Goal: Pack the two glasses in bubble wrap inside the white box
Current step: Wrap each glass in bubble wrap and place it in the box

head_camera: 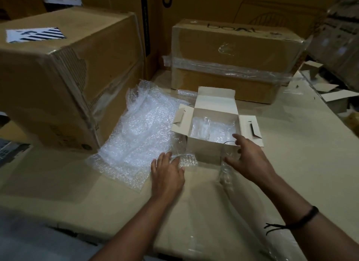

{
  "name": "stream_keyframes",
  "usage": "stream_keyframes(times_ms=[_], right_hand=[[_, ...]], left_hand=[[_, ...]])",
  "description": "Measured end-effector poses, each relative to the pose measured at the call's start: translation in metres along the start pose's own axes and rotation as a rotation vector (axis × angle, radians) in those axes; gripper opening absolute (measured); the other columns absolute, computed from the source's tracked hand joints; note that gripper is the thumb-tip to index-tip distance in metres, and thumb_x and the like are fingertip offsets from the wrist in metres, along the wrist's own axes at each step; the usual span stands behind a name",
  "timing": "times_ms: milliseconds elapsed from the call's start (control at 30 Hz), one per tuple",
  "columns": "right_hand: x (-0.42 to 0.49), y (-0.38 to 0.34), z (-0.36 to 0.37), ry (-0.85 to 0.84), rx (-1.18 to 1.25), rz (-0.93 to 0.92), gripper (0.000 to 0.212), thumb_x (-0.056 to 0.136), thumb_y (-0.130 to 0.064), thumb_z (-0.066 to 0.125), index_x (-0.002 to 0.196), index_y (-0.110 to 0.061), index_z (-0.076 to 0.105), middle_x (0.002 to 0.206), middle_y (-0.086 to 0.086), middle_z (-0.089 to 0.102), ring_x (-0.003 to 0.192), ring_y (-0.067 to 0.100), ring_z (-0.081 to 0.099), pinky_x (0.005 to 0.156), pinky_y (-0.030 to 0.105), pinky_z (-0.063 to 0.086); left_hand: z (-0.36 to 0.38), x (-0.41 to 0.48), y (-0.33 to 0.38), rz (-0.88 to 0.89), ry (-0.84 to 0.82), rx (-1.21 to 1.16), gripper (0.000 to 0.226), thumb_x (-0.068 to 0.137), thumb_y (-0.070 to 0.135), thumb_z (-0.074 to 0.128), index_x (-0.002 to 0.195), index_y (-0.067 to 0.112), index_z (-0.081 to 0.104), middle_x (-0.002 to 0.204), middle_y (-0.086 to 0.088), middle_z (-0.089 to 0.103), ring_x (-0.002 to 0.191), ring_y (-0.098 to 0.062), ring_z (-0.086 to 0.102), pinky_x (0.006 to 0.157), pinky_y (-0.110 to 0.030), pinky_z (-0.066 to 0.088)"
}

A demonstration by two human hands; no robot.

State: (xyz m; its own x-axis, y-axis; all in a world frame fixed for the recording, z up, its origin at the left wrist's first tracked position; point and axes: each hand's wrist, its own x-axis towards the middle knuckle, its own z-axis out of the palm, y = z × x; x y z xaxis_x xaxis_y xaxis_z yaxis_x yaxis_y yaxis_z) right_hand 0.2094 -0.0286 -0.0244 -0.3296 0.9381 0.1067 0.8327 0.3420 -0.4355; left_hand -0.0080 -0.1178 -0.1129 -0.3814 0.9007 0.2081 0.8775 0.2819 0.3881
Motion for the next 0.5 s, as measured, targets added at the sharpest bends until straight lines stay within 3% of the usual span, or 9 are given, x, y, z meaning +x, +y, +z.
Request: stream_keyframes(times_ms=[233,367,500], right_hand=[[-0.011,-0.035,0.033,0.094,0.134,-0.053,0.083,0.079,-0.037,0.077,0.147,-0.016,0.035,0.137,0.009,0.054,0.119,0.025,0.055,0.095,0.04,0.048],[-0.012,-0.04,0.044,0.154,0.187,-0.017,0.087,0.079,-0.036,0.078,0.149,-0.012,0.031,0.143,0.009,0.05,0.125,0.025,0.051,0.1,0.038,0.045],[-0.026,-0.028,0.055,0.114,0.414,0.124,0.108,0.069,-0.037,0.086,0.152,-0.013,0.023,0.153,0.008,0.038,0.137,0.024,0.04,0.11,0.04,0.038]], left_hand=[[-0.002,-0.004,-0.003,0.055,0.215,-0.187,0.038,0.074,-0.002,0.065,0.106,0.015,0.073,0.128,-0.008,0.061,0.129,-0.029,0.048,0.109,-0.05,0.027],[-0.008,-0.006,-0.005,0.067,0.414,-0.325,0.04,0.068,-0.002,0.055,0.095,0.019,0.075,0.118,-0.003,0.066,0.116,-0.022,0.053,0.102,-0.048,0.034],[-0.023,0.01,-0.021,0.182,0.511,-0.227,0.032,0.072,0.002,0.06,0.094,0.021,0.074,0.112,0.001,0.067,0.108,-0.019,0.056,0.098,-0.043,0.034]])
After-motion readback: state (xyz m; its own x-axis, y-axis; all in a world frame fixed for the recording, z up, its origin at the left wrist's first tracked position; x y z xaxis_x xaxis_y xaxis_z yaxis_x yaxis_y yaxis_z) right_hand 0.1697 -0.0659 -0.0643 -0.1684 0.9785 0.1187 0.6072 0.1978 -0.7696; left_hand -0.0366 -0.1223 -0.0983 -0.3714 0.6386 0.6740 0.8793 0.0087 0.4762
